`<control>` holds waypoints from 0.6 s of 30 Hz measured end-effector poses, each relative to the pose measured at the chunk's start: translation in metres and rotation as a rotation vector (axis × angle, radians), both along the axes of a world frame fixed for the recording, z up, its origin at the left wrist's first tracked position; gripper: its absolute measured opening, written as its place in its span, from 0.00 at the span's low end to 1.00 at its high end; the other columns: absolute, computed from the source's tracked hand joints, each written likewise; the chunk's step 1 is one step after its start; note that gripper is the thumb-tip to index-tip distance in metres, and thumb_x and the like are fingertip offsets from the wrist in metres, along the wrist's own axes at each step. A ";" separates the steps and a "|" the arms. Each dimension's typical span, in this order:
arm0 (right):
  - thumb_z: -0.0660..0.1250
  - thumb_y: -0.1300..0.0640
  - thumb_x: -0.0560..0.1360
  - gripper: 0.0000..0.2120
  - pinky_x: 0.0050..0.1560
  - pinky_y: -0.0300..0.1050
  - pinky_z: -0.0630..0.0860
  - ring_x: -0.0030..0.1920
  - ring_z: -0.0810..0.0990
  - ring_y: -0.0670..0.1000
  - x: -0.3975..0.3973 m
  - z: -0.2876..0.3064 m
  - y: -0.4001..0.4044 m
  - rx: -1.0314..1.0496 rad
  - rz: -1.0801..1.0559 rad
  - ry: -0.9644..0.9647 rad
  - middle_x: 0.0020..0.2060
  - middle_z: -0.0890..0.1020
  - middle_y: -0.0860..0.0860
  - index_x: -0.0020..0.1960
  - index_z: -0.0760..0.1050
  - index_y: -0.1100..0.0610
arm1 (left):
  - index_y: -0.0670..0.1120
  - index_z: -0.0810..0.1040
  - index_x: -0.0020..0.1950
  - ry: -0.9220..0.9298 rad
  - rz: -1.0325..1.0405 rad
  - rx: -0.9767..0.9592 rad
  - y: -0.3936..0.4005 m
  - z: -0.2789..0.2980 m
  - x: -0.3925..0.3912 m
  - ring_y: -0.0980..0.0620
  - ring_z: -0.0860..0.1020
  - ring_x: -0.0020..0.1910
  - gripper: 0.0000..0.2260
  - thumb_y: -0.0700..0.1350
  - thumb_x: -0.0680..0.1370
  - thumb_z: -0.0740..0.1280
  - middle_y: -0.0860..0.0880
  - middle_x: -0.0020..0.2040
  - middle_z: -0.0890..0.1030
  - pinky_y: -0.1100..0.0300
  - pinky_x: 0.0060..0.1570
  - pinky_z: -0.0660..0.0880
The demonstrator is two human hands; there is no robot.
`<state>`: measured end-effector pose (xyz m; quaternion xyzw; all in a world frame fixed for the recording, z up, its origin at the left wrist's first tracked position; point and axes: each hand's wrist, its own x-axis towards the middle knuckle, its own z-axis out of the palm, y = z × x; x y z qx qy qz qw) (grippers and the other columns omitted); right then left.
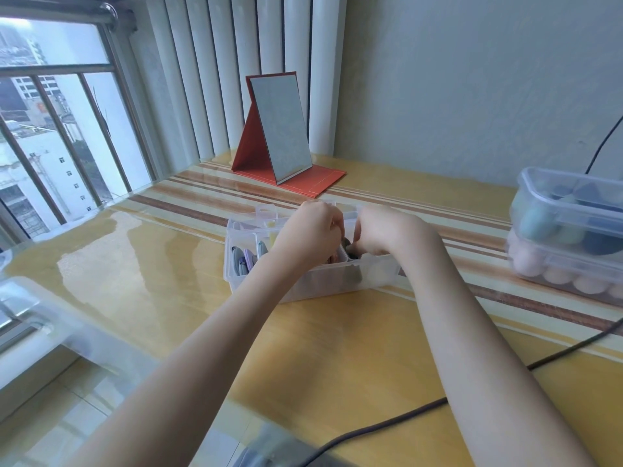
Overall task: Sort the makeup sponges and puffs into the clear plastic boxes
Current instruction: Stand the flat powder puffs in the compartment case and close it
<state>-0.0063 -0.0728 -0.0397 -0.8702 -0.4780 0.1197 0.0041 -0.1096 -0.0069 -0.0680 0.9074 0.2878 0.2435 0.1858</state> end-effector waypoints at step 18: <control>0.58 0.67 0.78 0.14 0.32 0.43 0.79 0.33 0.79 0.50 0.026 0.013 -0.014 0.583 -0.077 0.456 0.40 0.81 0.55 0.45 0.80 0.54 | 0.47 0.75 0.43 0.142 0.077 0.055 0.011 0.003 -0.011 0.48 0.75 0.42 0.07 0.38 0.74 0.59 0.50 0.42 0.76 0.49 0.48 0.77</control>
